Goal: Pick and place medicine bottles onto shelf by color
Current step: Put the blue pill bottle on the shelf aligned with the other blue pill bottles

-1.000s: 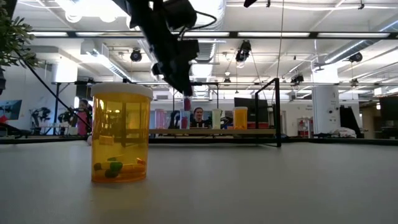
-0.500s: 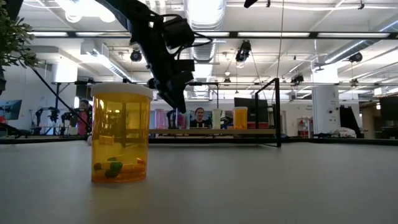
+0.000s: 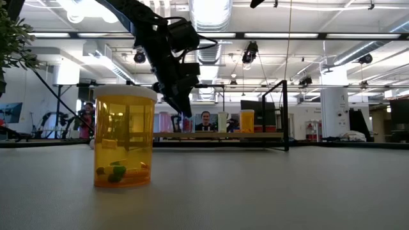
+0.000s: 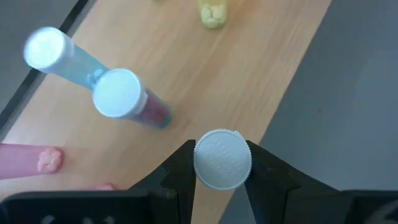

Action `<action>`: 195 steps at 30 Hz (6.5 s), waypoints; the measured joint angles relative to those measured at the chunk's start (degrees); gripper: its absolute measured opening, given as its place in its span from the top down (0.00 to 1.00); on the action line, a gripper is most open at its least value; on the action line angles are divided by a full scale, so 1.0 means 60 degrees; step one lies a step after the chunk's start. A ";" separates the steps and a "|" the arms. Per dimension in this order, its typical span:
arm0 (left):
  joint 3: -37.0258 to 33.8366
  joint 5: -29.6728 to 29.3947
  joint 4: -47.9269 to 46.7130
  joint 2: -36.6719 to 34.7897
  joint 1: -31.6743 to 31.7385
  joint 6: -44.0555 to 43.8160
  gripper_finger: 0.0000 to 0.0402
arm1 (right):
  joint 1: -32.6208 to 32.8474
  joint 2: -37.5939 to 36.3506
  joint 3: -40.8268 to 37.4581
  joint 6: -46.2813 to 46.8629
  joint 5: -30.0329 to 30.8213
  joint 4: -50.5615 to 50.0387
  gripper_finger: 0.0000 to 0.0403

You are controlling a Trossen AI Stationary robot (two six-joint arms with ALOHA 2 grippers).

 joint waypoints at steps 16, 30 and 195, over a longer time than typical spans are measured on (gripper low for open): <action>-0.0252 -0.0018 0.0399 -0.0003 0.0018 0.0000 0.73 | 0.0000 0.0000 -0.0004 0.0003 0.0000 0.0011 0.39; -0.0234 -0.0001 0.0250 0.0011 0.0018 0.0011 0.70 | 0.0000 0.0004 -0.0004 0.0004 0.0000 0.0004 0.39; -0.0116 -0.0008 -0.0305 0.0003 0.0036 -0.0071 0.60 | 0.0004 0.0004 -0.0004 0.0521 -0.0007 0.0019 0.39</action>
